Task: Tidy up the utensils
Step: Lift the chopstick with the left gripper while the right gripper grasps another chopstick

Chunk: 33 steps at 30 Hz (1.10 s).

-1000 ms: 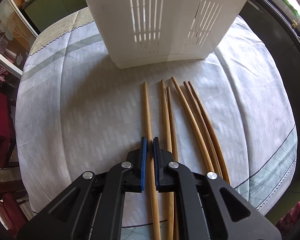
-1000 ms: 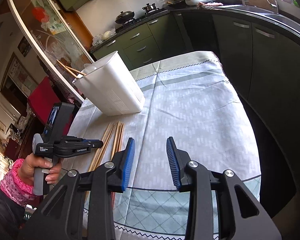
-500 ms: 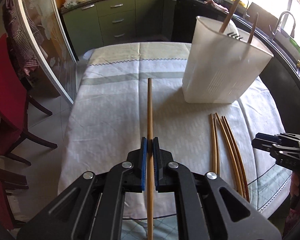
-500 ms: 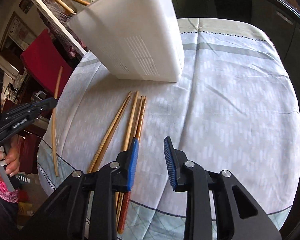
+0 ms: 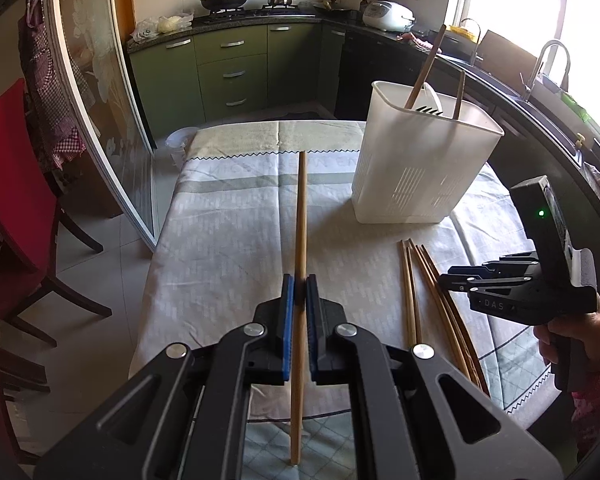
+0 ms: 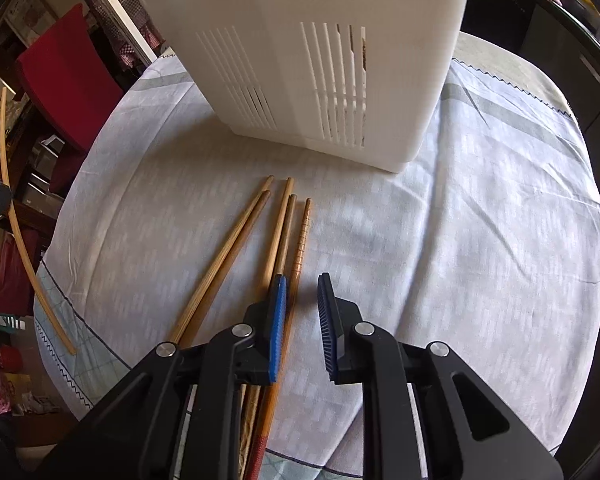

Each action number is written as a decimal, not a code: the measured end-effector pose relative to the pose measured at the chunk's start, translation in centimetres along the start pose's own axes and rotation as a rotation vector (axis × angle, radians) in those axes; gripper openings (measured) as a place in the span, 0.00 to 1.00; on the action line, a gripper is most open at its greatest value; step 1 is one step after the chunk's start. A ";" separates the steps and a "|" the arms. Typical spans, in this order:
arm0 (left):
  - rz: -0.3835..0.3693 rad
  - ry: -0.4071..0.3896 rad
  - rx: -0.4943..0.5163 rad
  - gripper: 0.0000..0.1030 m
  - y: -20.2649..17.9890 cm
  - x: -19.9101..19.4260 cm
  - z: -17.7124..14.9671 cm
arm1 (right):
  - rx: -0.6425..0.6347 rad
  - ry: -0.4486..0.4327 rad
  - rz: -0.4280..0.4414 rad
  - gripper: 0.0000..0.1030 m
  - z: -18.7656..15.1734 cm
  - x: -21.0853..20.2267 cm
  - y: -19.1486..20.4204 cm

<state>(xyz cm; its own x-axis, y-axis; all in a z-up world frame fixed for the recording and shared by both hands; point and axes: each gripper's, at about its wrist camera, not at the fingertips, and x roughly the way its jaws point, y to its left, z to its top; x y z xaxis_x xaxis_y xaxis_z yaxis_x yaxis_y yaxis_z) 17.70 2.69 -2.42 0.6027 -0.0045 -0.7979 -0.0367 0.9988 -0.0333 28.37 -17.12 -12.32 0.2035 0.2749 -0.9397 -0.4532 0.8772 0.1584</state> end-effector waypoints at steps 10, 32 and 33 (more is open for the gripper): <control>-0.013 -0.031 0.001 0.06 0.2 -1.4 -0.6 | -0.056 -0.020 -0.102 0.06 1.1 1.0 2.8; -0.042 -0.133 -0.017 0.06 1.3 -4.7 -2.1 | 0.070 -0.524 0.039 0.06 -8.8 -17.4 -1.6; -0.044 -0.135 -0.016 0.06 1.3 -4.8 -2.2 | 0.071 -0.535 0.040 0.06 -9.6 -18.0 -1.9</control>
<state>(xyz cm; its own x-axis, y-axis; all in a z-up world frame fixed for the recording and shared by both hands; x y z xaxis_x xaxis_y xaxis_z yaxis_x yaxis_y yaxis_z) 13.03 3.86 0.08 0.7057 -0.0409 -0.7073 -0.0194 0.9968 -0.0770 17.23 -27.48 1.38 0.6093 0.4542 -0.6500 -0.4139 0.8814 0.2279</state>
